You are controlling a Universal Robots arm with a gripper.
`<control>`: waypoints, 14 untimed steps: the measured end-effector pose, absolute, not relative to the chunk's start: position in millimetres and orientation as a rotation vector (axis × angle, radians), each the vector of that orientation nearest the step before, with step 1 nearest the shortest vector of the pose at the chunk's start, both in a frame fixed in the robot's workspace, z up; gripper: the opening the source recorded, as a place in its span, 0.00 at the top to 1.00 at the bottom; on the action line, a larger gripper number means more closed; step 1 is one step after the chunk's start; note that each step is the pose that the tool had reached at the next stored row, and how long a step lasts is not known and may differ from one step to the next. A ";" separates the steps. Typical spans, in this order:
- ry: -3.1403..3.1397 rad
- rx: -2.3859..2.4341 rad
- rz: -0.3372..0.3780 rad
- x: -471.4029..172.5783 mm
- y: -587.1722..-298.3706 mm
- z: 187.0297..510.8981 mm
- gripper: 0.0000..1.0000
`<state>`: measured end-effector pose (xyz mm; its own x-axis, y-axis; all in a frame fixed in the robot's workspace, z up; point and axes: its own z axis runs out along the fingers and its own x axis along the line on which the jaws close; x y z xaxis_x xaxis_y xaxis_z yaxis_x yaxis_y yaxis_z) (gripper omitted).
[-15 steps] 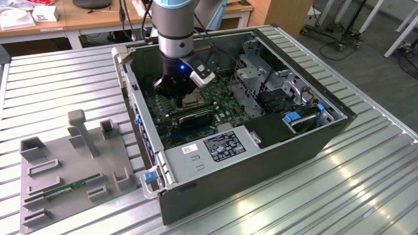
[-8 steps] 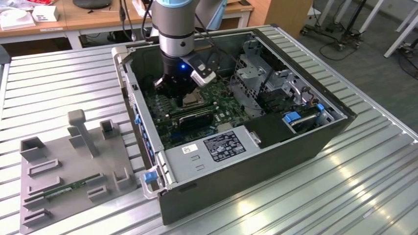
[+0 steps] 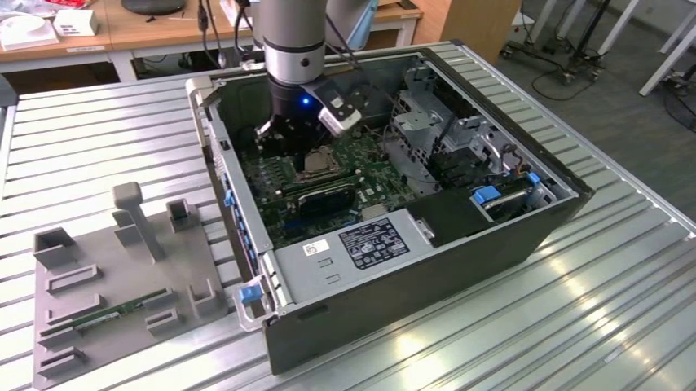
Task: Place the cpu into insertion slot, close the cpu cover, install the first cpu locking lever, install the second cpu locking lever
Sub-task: 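Install the second cpu locking lever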
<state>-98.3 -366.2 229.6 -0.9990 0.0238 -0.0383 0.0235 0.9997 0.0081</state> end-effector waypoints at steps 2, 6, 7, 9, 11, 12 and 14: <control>3.103 0.037 0.012 -98.0 -366.2 232.1 0.89; 3.104 0.037 0.012 -97.7 -366.2 235.8 0.89; 3.104 0.037 0.012 -97.5 -366.2 237.2 0.89; 3.104 0.037 0.012 -97.4 -366.2 241.1 0.89; 3.104 0.037 0.012 -97.3 -366.2 246.0 0.89; 3.104 0.037 0.012 -97.3 -366.2 248.7 0.89; 3.104 0.037 0.012 -97.2 -366.2 254.4 0.89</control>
<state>-97.2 -366.2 254.4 -0.9990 0.0239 -0.0368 0.0236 0.9997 0.0081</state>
